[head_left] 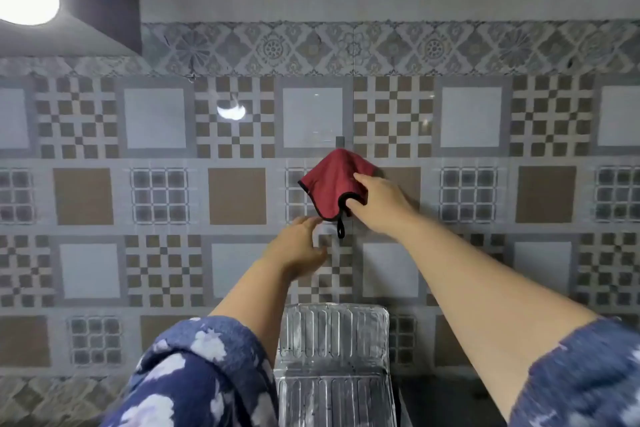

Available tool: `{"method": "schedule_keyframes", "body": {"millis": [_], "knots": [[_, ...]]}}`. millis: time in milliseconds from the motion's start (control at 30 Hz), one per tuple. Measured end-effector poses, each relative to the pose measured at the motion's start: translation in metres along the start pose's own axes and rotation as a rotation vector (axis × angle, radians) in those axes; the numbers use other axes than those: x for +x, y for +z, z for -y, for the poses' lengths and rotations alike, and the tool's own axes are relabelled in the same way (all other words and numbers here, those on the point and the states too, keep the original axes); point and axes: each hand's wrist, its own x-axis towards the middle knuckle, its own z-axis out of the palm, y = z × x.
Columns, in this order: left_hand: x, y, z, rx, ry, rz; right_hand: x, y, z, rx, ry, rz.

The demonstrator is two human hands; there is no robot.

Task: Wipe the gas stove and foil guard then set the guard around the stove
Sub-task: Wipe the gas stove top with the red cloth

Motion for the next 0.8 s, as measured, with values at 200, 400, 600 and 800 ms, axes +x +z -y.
{"method": "schedule_keyframes", "body": {"millis": [200,400,600,800], "knots": [[0.039,-0.007,0.003,-0.001,0.091,-0.409,0.039,0.017,0.0,0.127,0.05,-0.19],[0.076,-0.006,-0.005,-0.017,0.105,-0.325,0.054,0.034,-0.005,0.363,0.102,-0.26],[0.079,-0.005,-0.013,-0.104,0.199,-0.385,0.058,0.028,0.0,0.523,0.088,-0.278],[0.036,-0.008,-0.044,-0.167,0.264,-0.402,0.0,-0.011,0.0,0.52,0.091,-0.248]]}}
